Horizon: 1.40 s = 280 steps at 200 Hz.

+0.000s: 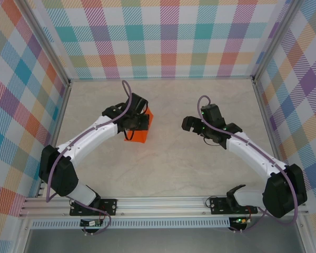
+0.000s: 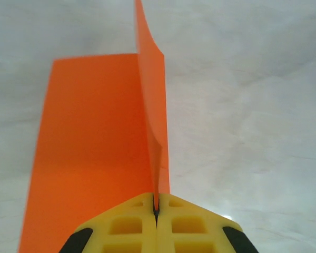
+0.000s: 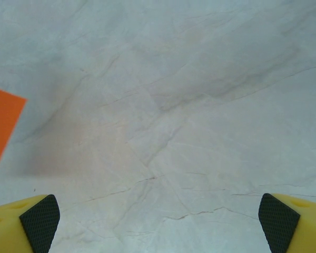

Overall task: Fold a paper plane with a square sheet of paper (pick it up from the middle)
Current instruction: Turn over the paper at the center of the table.

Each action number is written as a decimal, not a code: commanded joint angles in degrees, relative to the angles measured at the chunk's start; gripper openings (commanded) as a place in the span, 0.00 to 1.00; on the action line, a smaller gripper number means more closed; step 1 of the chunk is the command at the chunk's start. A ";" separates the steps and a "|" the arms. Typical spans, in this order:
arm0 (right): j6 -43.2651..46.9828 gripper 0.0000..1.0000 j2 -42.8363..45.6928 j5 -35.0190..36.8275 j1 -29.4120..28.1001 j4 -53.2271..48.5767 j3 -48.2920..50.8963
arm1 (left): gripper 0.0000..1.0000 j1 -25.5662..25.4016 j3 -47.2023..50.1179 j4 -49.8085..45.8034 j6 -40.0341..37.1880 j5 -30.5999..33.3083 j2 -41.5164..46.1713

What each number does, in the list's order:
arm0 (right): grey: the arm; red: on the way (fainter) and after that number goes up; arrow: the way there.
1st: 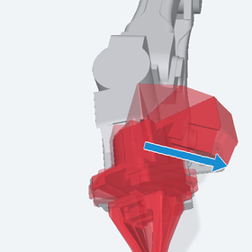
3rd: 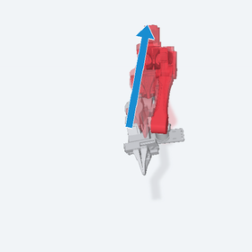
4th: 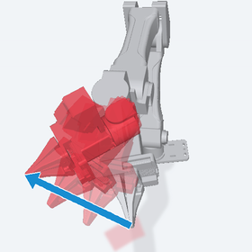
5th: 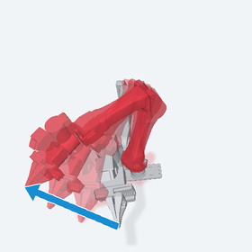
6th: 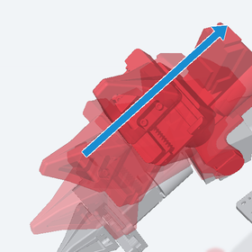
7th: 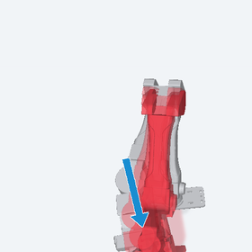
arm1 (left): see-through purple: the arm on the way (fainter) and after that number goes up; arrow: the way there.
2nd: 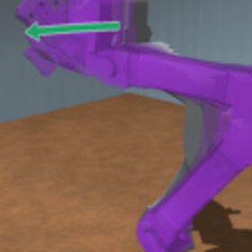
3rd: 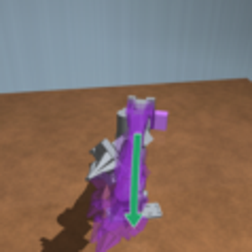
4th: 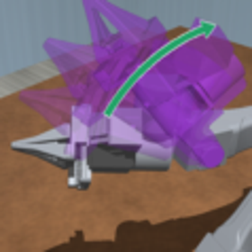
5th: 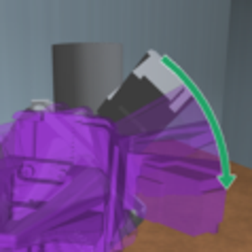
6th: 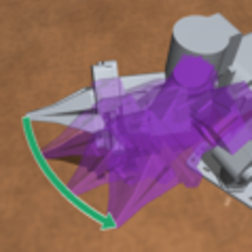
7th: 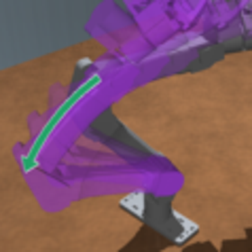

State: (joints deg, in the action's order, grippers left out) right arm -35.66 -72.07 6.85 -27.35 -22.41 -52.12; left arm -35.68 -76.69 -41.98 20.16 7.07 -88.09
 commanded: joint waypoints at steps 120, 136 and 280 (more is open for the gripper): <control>-7.29 1.00 3.50 13.11 2.68 -12.28 1.13 | 0.00 -16.01 -13.29 -13.29 -0.69 46.37 -36.70; -7.49 1.00 3.82 13.27 3.18 -12.99 1.47 | 0.00 -17.44 -13.75 -12.52 -0.01 44.12 -38.25; 0.52 1.00 -3.51 -5.72 4.50 -7.13 -7.77 | 0.87 -13.76 4.69 14.14 8.80 -4.92 -6.20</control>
State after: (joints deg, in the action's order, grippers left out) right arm -38.92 -71.88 11.29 -23.18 -33.10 -55.86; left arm -52.88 -76.82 -33.58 25.76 12.08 -100.12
